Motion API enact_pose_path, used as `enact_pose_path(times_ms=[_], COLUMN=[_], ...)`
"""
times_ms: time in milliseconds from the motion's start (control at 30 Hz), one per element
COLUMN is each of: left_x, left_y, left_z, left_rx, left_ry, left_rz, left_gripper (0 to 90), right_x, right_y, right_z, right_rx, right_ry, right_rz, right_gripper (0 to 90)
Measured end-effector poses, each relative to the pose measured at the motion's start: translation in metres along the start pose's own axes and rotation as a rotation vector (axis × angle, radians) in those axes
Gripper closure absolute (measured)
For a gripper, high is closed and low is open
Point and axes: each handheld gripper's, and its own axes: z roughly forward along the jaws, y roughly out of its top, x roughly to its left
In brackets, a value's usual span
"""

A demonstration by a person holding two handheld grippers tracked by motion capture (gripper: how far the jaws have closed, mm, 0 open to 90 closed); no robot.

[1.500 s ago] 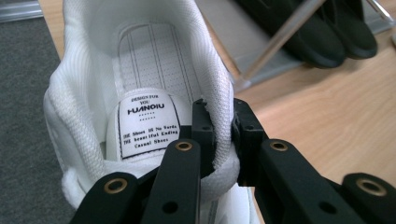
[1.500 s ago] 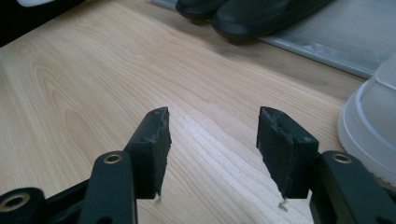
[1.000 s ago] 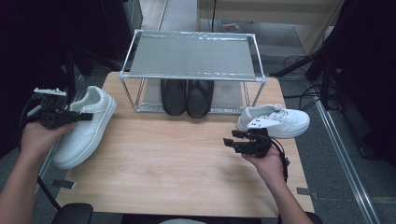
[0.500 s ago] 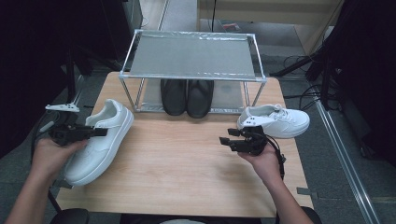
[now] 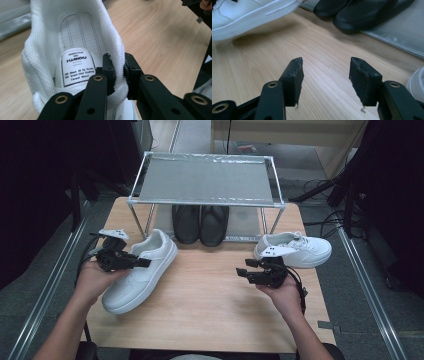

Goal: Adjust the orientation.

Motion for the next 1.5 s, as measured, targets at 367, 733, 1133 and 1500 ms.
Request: enact_pose_path(times_ms=[367, 733, 1133, 1500], left_x=[-0.038, -0.077, -0.093, -0.093], left_y=[0.024, 0.046, 0.046, 0.047], left_z=[0.068, 0.109, 0.149, 0.142], left_rx=[0.078, 0.127, 0.158, 0.122], left_ry=[-0.107, -0.177, -0.226, -0.215], left_rz=[0.088, 0.202, 0.266, 0.287], left_gripper=[82.4, 82.3, 81.5, 70.3], right_x=[0.001, 0.004, 0.008, 0.013], right_y=[-0.007, -0.014, -0.019, -0.017], right_z=[-0.007, -0.013, -0.009, -0.001], right_rx=[0.0, 0.0, -0.014, -0.009], right_ry=[-0.015, -0.033, -0.047, -0.01], right_rz=[0.006, 0.014, 0.041, 0.059], right_gripper=[46.4, 47.5, 49.6, 68.1])
